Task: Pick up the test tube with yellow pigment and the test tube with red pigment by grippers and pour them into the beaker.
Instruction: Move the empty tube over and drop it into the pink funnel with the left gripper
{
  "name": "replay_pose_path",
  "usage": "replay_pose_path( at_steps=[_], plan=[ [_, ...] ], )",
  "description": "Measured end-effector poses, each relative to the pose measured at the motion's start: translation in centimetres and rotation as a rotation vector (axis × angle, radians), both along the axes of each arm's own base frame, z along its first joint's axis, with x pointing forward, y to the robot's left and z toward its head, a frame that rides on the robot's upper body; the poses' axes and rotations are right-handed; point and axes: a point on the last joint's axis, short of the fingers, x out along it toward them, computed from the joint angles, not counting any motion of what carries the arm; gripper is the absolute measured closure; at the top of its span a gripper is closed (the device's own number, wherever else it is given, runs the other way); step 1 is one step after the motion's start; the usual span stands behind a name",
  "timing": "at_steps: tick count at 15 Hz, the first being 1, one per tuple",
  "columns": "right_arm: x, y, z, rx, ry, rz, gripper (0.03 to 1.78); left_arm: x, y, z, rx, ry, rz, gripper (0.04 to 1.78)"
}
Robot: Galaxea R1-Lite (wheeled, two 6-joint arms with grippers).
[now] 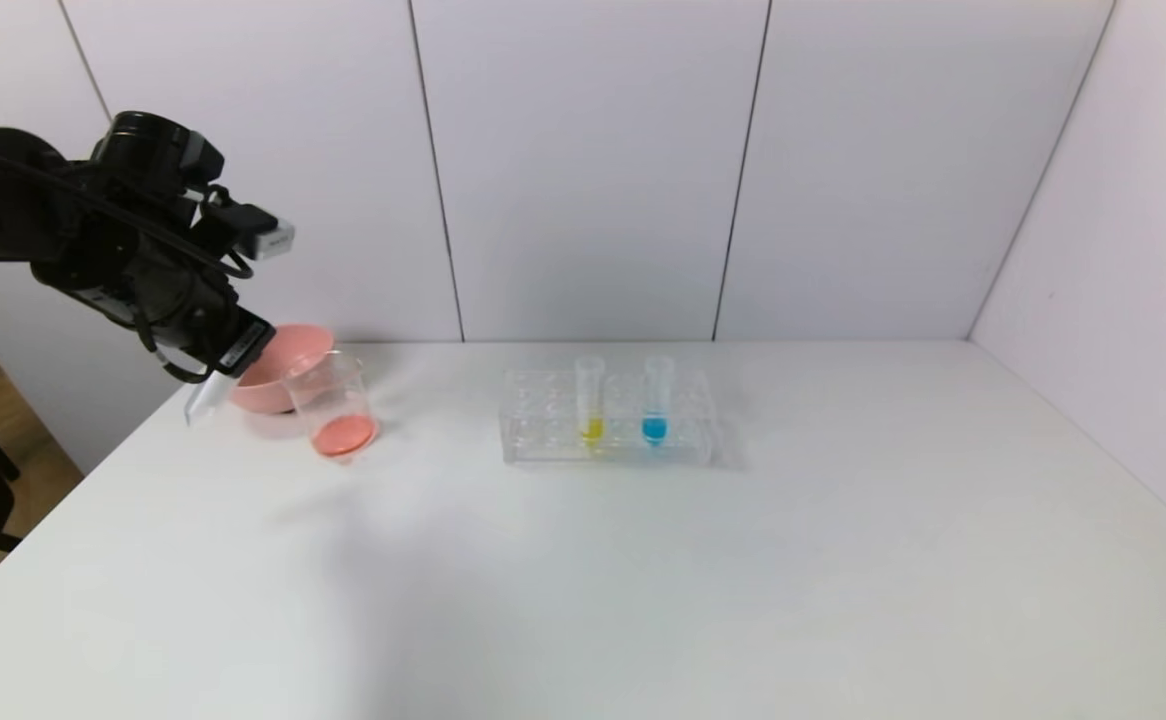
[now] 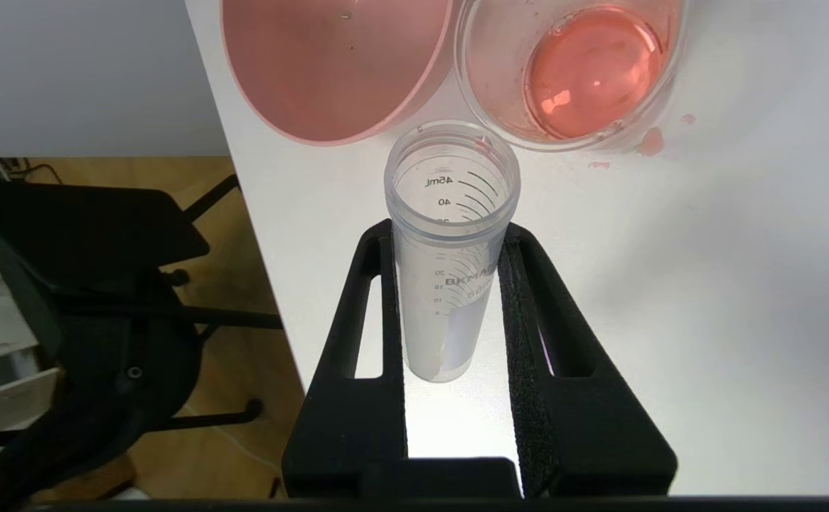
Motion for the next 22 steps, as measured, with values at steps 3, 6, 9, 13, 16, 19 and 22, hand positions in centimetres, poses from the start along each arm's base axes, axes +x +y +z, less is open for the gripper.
replay_pose_path(
  at_steps=[3,6,9,13,16,19,22],
  plan=[
    [0.0,0.0,0.0,0.001,0.0,0.0,0.1,-1.2,1.0,-1.1,-0.146,-0.23,0.115,1.4],
    [0.0,0.0,0.0,0.0,0.0,0.0,0.1,-2.7,1.7,-2.6,-0.24,-0.456,0.193,1.4],
    [0.0,0.0,0.0,0.0,0.0,0.0,0.1,-3.6,2.3,-3.2,-0.321,-0.709,0.254,1.4],
    [0.0,0.0,0.0,0.0,0.0,0.0,0.1,-2.7,2.7,-4.3,-0.435,-0.86,0.306,1.4],
    [0.0,0.0,0.0,0.0,0.0,0.0,0.1,-0.1,3.3,-5.7,-0.437,-0.858,0.322,1.4],
    [0.0,0.0,0.0,0.0,0.001,0.0,0.1,3.3,3.9,-6.5,-0.432,-0.867,0.331,1.4],
    [0.0,0.0,0.0,0.0,0.0,0.0,0.1,6.8,4.3,-8.2,-0.421,-0.845,0.349,1.4]
  ],
)
